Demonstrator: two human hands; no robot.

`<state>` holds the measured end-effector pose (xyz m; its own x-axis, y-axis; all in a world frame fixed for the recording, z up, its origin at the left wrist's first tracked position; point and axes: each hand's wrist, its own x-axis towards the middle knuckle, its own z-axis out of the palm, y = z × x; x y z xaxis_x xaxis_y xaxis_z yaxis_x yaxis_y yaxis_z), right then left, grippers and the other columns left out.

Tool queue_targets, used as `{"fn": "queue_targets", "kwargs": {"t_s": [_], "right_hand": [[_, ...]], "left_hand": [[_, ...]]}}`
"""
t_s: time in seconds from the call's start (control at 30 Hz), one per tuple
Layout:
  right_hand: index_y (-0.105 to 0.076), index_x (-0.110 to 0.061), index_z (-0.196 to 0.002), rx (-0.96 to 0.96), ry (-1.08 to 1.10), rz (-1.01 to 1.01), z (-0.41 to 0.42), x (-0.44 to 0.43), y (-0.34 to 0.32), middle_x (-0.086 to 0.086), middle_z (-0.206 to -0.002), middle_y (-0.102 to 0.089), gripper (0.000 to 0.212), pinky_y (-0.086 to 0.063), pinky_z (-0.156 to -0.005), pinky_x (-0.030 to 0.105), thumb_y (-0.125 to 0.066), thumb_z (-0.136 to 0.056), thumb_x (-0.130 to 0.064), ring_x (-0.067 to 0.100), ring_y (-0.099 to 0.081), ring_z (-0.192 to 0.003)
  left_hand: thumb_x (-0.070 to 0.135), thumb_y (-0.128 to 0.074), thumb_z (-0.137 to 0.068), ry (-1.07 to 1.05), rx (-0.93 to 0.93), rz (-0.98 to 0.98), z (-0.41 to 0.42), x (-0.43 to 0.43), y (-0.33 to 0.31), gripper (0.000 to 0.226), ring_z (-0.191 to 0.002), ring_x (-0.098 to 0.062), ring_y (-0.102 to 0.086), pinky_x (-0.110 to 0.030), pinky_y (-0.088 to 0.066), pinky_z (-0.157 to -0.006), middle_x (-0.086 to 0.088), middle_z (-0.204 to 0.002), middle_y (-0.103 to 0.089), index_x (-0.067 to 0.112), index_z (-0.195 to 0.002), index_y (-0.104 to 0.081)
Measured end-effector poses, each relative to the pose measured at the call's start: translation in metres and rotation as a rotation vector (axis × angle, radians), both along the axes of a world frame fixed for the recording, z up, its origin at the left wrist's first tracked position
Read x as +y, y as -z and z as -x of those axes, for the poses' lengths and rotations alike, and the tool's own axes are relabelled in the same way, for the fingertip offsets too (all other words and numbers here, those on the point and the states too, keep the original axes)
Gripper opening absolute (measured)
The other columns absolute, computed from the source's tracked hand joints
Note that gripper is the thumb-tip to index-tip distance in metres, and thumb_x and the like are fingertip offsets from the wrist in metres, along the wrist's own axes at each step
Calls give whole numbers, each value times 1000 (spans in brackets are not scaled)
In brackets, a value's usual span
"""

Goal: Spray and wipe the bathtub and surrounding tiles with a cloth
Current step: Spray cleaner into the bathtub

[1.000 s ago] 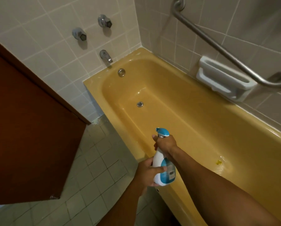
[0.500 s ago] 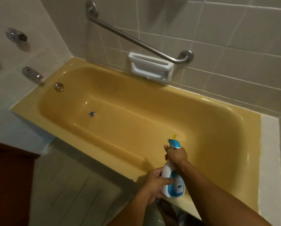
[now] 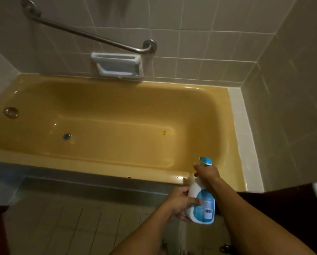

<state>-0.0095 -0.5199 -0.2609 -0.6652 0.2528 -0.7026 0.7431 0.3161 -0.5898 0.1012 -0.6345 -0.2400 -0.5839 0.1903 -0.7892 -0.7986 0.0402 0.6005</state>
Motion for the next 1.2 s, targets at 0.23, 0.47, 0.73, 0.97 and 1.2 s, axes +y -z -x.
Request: {"fn": "queue_targets", "kwargs": {"t_s": [0.23,0.47,0.73,0.97,1.2], "right_hand": [[-62,-3,-94,-28,-16,15,-51,21,5,14,-76,-70,30,-60,-78,47,-75,-87,-30,31,-69,-73],[-62,-5,-98,-20,-68,110,-84,22,-2,14,-77,-72,29,-60,-78,44,-74,-91,-30,27,-69,-71],[-62,-11,-97,38,-70,94,-129,46,-30,10,-89,-72,27,-59,-88,45,-71,-92,-36,25,-69,-85],[-60,-8,-106,102,151,80,-156,106,-63,9,-99,-70,48,-56,-93,47,-74,-85,-49,27,-67,-93],[-57,-10,-104,221,304,71,-174,161,-105,7,-92,-64,39,-53,-90,41,-75,-88,-42,26,-64,-92]], "left_hand": [[28,-86,-78,-29,-29,-11,-50,23,8,44,-97,-21,-76,-49,-64,-74,7,-110,-77,33,-117,-69],[19,-84,-80,-127,24,5,-87,30,7,44,-102,-25,-74,-48,-64,-74,3,-114,-75,30,-120,-69],[22,-84,-80,-153,99,39,-134,59,-13,46,-105,-23,-72,-49,-64,-79,6,-116,-73,35,-121,-68],[26,-82,-83,-28,190,58,-148,104,-53,40,-100,-15,-73,-41,-64,-81,11,-112,-74,41,-117,-67],[20,-82,-83,80,300,50,-147,146,-84,46,-102,-13,-72,-39,-64,-80,11,-113,-74,41,-122,-68]]}}
